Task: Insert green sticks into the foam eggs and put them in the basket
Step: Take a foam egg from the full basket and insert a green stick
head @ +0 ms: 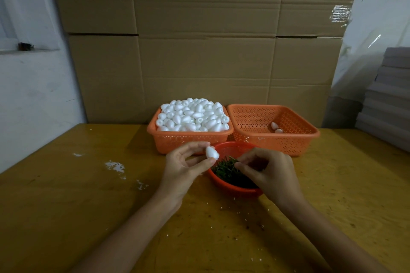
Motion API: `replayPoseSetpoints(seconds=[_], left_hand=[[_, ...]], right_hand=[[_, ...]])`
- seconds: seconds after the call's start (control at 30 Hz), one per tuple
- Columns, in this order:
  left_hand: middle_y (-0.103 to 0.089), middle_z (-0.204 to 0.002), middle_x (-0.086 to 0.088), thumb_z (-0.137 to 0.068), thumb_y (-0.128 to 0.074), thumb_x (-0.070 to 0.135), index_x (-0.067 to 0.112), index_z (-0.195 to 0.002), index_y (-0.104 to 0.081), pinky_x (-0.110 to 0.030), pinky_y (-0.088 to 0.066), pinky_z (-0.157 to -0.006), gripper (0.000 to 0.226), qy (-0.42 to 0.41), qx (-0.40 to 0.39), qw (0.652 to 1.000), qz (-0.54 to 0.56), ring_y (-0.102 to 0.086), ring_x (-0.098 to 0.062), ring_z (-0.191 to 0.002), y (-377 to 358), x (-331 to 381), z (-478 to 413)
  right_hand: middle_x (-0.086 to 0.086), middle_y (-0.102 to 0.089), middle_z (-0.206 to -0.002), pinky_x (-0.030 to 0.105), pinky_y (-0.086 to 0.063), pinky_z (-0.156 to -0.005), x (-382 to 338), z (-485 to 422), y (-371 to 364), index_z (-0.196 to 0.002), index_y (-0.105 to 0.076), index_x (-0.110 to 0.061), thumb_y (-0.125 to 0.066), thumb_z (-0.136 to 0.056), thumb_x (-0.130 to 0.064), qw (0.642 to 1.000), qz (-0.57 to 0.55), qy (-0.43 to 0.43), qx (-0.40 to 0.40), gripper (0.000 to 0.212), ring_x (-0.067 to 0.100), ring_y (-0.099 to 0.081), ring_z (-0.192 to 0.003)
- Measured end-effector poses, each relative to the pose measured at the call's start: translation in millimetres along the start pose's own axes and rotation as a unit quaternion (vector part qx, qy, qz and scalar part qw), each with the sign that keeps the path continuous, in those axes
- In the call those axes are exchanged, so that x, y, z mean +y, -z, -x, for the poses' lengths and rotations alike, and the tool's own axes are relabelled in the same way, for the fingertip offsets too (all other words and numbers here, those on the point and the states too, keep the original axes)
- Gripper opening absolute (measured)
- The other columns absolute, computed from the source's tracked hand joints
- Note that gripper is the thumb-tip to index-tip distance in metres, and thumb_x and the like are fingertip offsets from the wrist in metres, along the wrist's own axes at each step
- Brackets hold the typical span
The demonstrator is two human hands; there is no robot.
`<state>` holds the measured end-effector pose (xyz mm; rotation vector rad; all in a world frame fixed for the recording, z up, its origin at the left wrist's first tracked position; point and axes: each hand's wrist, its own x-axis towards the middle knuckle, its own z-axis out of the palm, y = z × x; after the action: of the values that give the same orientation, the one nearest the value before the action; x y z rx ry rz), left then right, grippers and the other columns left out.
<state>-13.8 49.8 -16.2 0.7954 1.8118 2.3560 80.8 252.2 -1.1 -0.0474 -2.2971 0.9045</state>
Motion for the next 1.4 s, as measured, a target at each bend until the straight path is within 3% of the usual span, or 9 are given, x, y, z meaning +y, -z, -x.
replayPoseSetpoints(seconds=[0.13,0.27,0.37,0.5,0.7,0.9,1.1,1.4], left_hand=[[-0.078,-0.118,-0.003,-0.077,-0.092,0.015,0.025,-0.116,-0.079,-0.053,-0.057,-0.096,0.042,0.017,0.006,1.0,0.003,-0.076,-0.026,-0.107,1.1,-0.2,-1.3],[-0.076,-0.124,-0.01,-0.077,-0.084,0.008,0.014,-0.12,-0.075,-0.048,-0.057,-0.101,0.044,0.03,-0.025,0.997,0.071,-0.072,-0.032,-0.119,4.1,-0.5,-3.8],[-0.075,-0.124,-0.014,-0.076,-0.082,0.001,0.01,-0.116,-0.074,-0.04,-0.06,-0.097,0.042,0.026,-0.041,0.995,0.09,-0.071,-0.035,-0.12,5.5,-0.2,-3.8],[-0.077,-0.119,-0.015,-0.07,-0.089,0.008,0.013,-0.105,-0.076,-0.057,-0.048,-0.096,0.037,0.017,-0.036,0.997,0.059,-0.071,-0.036,-0.118,3.9,0.5,-1.7],[-0.075,-0.12,-0.018,-0.068,-0.089,0.001,0.011,-0.116,-0.067,-0.041,-0.061,-0.09,0.053,0.026,-0.029,0.994,0.099,-0.071,-0.037,-0.117,5.6,2.6,-3.6],[-0.071,-0.125,-0.025,-0.074,-0.082,-0.008,0.0,-0.124,-0.063,-0.04,-0.062,-0.089,0.054,0.065,-0.034,0.967,0.244,-0.069,-0.045,-0.119,10.3,0.7,-7.7],[-0.073,-0.114,-0.015,-0.068,-0.08,-0.013,0.009,-0.116,-0.067,-0.037,-0.062,-0.089,0.054,0.089,-0.049,0.94,0.327,-0.071,-0.037,-0.118,16.2,-1.4,-13.8],[-0.074,-0.104,-0.013,-0.066,-0.075,-0.02,0.013,-0.106,-0.061,-0.037,-0.061,-0.092,0.053,0.054,-0.075,0.965,0.245,-0.072,-0.031,-0.113,17.1,-2.9,-12.7]], right_hand=[[-0.026,-0.073,-0.08,0.037,-0.061,-0.079,1.2,-0.8,0.2,-0.089,-0.077,-0.037,-0.09,-0.08,-0.024,1.0,0.012,-0.002,0.004,0.02,-0.004,-0.07,-0.081],[-0.026,-0.075,-0.082,0.039,-0.06,-0.084,0.2,-1.7,0.6,-0.106,-0.077,-0.04,-0.088,-0.083,-0.023,1.0,0.013,0.0,0.0,0.03,-0.005,-0.07,-0.085],[-0.026,-0.075,-0.084,0.036,-0.06,-0.084,2.0,-2.2,1.8,-0.105,-0.079,-0.038,-0.085,-0.085,-0.025,1.0,0.019,-0.001,-0.003,0.024,-0.006,-0.07,-0.087],[-0.024,-0.075,-0.089,0.033,-0.06,-0.082,4.9,-3.3,3.0,-0.097,-0.082,-0.035,-0.082,-0.088,-0.023,1.0,0.026,-0.009,-0.014,0.016,-0.005,-0.069,-0.087],[-0.021,-0.076,-0.089,0.033,-0.063,-0.077,8.7,-4.7,3.9,-0.093,-0.08,-0.033,-0.079,-0.09,-0.021,1.0,0.008,-0.024,-0.018,0.012,-0.003,-0.07,-0.085],[-0.019,-0.076,-0.085,0.036,-0.063,-0.075,11.6,-5.1,3.3,-0.089,-0.078,-0.032,-0.08,-0.09,-0.021,0.999,-0.016,-0.032,-0.015,0.011,-0.002,-0.071,-0.081],[-0.017,-0.076,-0.085,0.039,-0.062,-0.08,12.9,-6.0,2.3,-0.089,-0.076,-0.031,-0.081,-0.089,-0.02,0.999,-0.025,-0.037,-0.012,0.012,-0.001,-0.071,-0.084],[-0.017,-0.075,-0.083,0.032,-0.061,-0.076,10.5,-4.8,3.8,-0.087,-0.075,-0.031,-0.081,-0.088,-0.018,0.999,-0.02,-0.023,-0.01,0.015,-0.002,-0.071,-0.081]])
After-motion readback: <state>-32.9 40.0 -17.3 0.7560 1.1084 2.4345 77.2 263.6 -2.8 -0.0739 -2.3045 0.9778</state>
